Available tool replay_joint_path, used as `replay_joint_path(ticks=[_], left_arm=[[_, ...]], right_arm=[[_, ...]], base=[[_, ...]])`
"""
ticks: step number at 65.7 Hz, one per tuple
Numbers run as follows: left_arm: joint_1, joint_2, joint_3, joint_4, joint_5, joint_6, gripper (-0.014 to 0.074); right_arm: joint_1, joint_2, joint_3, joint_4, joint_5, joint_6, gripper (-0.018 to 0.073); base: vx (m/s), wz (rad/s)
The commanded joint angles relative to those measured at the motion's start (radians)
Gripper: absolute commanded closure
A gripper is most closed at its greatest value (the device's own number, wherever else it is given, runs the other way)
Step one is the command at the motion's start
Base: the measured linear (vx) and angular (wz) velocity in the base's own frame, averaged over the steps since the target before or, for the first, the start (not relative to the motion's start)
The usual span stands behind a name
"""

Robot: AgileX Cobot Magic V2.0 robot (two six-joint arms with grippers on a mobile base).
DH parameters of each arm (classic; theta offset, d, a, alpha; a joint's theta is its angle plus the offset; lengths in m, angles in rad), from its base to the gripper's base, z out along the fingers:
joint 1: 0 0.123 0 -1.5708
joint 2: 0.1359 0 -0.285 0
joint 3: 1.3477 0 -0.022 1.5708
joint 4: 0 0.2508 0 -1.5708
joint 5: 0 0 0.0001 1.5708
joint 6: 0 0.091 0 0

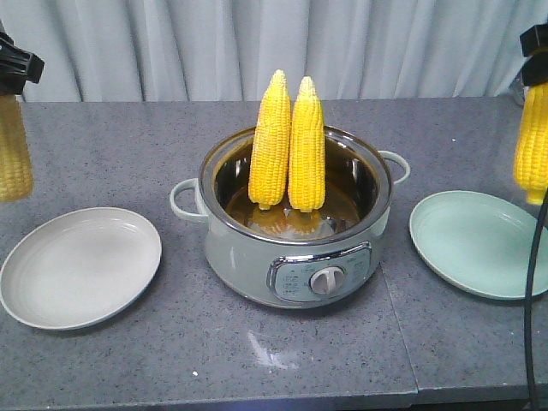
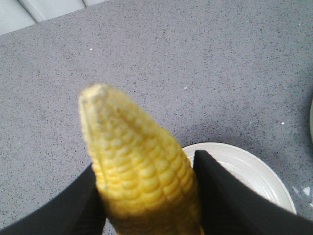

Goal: Distribute corn equally
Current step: 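Lower the right gripper's corn cob onto the pale green plate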

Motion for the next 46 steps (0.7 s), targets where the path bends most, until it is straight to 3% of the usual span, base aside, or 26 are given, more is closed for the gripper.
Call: replay_joint_path(ticks=[1,23,46], left_arm=[[0.000,-0.035,-0.026,0.008,-0.052,-0.010,0.0468],[0.000,-0.035,-0.026,0.008,-0.049,-0.010,0.0468],[0.000,-0.035,-0.026,0.008,-0.048,-0.010,0.0468]], right_arm=[[-0.003,0.020,-0.030,0.016,0.037,-0.005,0.0307],[-0.003,0.151,-0.030,-0.028,0.040,-0.019,0.0307],[-0.003,0.180,-0.012,-0.042,0.042,0.056,0.0307]], base=[[0.00,0.00],[0.00,0.00],[0.00,0.00]])
